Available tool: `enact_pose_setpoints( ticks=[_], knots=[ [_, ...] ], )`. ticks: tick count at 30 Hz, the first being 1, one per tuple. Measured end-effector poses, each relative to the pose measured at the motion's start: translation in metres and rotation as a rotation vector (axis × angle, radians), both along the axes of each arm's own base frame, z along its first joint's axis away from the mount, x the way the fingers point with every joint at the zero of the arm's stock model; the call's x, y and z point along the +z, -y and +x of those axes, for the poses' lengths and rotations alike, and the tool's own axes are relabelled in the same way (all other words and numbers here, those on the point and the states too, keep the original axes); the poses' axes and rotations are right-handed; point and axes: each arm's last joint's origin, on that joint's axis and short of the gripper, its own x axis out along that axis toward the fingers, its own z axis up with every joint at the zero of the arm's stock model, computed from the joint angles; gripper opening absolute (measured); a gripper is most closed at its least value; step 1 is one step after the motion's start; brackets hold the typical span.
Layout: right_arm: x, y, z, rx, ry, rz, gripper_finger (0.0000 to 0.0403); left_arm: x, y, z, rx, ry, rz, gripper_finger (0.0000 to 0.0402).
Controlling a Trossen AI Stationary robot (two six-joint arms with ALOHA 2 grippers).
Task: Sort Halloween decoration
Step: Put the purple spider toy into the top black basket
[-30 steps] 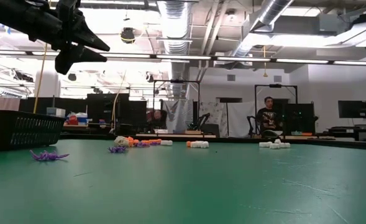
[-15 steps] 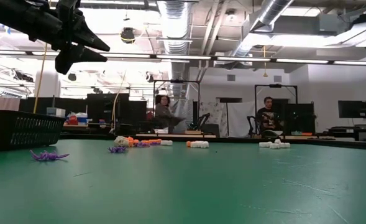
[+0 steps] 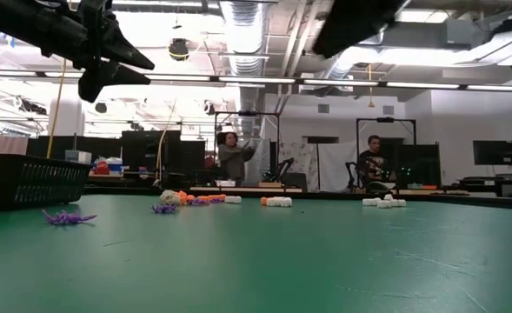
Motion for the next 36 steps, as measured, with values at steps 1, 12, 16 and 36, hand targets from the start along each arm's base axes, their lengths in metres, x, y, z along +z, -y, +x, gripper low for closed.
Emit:
enact_pose_setpoints(
  ticks=[1, 12, 16, 36],
  knots=[
    [0.002, 0.012, 0.008, 0.022, -0.016, -0.021, 0.0166, 0.0, 0.0, 0.0, -0.001, -0.002, 0.005, 0.0144],
    [-0.001, 0.159, 0.074, 0.314, 0.209, -0.008, 0.0166, 0.0, 0.0, 0.0, -0.006, -0.012, 0.026, 0.0144],
    [-0.029, 0.199, 0.091, 0.266, 0.248, 0.026, 0.0167, 0.0, 0.0, 0.0, -0.006, -0.014, 0.026, 0.0144],
    [-0.111, 0.251, 0.176, -0.008, 0.193, 0.061, 0.0238, -0.001, 0.0, 0.0, -0.009, -0.017, 0.017, 0.0144]
  ],
)
